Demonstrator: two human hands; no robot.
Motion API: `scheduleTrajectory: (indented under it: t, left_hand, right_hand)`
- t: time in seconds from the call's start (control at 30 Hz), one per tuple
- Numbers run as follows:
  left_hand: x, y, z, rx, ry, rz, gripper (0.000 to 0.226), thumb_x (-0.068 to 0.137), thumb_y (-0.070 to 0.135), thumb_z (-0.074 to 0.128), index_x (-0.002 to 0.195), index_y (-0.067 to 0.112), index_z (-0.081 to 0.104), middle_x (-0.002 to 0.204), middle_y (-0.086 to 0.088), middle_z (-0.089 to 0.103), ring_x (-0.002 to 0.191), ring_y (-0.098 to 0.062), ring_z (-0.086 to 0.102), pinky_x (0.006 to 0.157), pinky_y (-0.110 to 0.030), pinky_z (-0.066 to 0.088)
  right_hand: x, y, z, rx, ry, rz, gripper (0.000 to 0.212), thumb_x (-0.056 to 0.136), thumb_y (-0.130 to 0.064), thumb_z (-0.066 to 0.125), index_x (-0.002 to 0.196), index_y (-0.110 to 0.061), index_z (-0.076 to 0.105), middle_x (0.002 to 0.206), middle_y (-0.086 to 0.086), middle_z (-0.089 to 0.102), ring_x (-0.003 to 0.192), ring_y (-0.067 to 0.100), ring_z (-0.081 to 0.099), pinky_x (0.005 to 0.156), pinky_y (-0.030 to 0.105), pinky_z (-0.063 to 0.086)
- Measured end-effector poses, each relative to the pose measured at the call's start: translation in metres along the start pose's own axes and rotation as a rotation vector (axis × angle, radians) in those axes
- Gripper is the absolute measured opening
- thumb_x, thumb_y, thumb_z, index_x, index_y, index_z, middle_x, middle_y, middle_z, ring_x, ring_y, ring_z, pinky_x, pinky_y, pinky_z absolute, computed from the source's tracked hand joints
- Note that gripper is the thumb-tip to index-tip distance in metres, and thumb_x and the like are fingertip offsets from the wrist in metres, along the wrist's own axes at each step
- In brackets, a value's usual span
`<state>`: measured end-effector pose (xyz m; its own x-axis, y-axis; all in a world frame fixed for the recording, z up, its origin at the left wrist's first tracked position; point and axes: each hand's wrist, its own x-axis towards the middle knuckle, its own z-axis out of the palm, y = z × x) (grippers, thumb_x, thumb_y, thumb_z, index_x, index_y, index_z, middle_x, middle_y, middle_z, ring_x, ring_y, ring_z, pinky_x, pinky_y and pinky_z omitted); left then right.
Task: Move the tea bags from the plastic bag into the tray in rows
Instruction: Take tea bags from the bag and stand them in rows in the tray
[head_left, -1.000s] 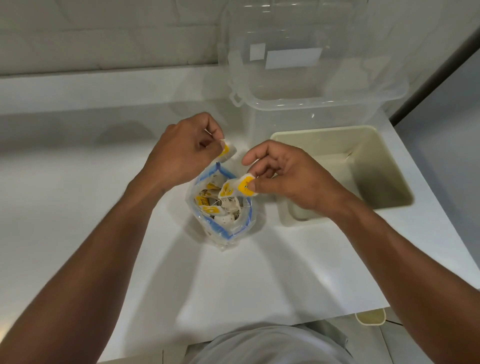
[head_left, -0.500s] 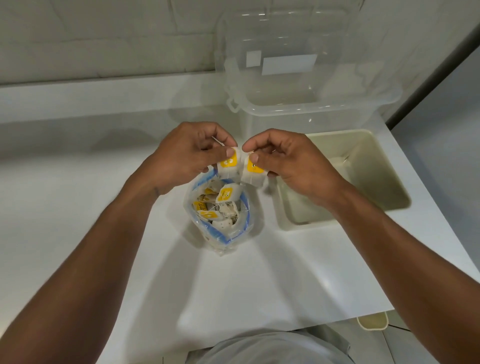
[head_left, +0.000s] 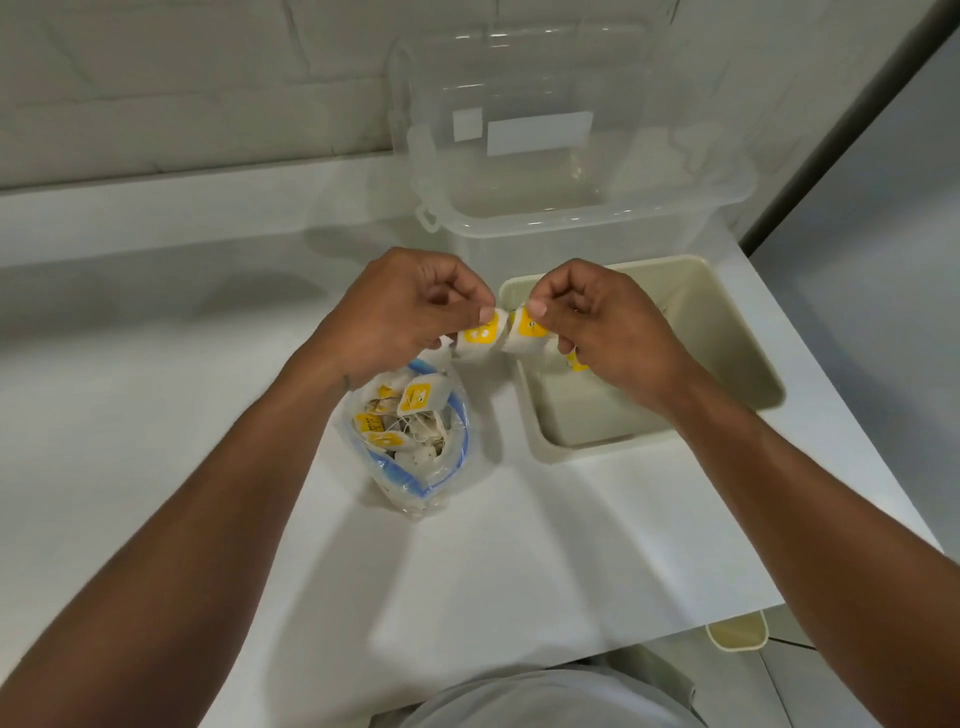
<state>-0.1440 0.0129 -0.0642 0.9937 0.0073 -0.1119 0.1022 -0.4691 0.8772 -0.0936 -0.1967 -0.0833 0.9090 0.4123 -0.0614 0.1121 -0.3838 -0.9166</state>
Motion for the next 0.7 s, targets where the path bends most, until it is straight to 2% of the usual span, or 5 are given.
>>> scheduleTrajectory:
  t: [0.27,0.37,0.47,0.57,0.7]
  left_hand:
    - [0.044,0.037,0.037,0.355,-0.022,0.116,0.004,0.080,0.029,0.077,0.083,0.031,0.077,0.079,0.012,0.072,0.073,-0.006,0.064,0.070,-0.029,0.054]
    - [0.064,0.039,0.061,0.692,0.129,0.120,0.011,0.083,0.027,0.065,0.088,0.034,0.073,0.089,0.012,0.070,0.091,-0.016,0.063,0.069,-0.030,0.047]
    - [0.076,0.036,0.087,0.913,0.227,0.146,0.018,0.085,0.017,0.062,0.094,0.029,0.071,0.096,0.002,0.069,0.090,-0.027,0.065,0.065,-0.031,0.037]
    - [0.084,0.030,0.108,0.961,0.232,0.120,0.023,0.083,0.012,0.062,0.098,0.027,0.071,0.099,-0.002,0.068,0.090,-0.030,0.064,0.067,-0.031,0.036]
    - [0.096,0.020,0.129,0.999,0.178,0.105,0.025,0.083,0.010,0.061,0.101,0.024,0.072,0.100,-0.004,0.068,0.088,-0.030,0.064,0.066,-0.032,0.036]
  right_hand:
    - [0.010,0.028,-0.058,0.009,0.037,0.067,0.021,0.088,-0.009,0.071,0.108,-0.011,0.069,0.100,0.017,0.071,0.087,0.021,0.070,0.075,0.025,0.058]
    - [0.017,0.042,-0.075,-0.098,0.121,0.095,0.017,0.084,-0.007,0.071,0.099,-0.016,0.071,0.092,0.013,0.071,0.081,0.021,0.069,0.071,0.027,0.057]
    - [0.024,0.060,-0.084,-0.068,0.148,0.157,0.009,0.087,-0.014,0.071,0.095,-0.017,0.070,0.084,0.003,0.071,0.079,0.016,0.070,0.069,0.028,0.057]
    - [0.028,0.078,-0.085,0.017,0.139,0.218,0.011,0.090,-0.008,0.066,0.097,-0.015,0.068,0.081,-0.001,0.066,0.074,0.010,0.065,0.068,0.024,0.054]
    - [0.042,0.100,-0.084,-0.021,0.182,0.254,0.023,0.080,-0.006,0.068,0.088,-0.028,0.069,0.087,0.000,0.072,0.085,0.019,0.070,0.078,0.034,0.058]
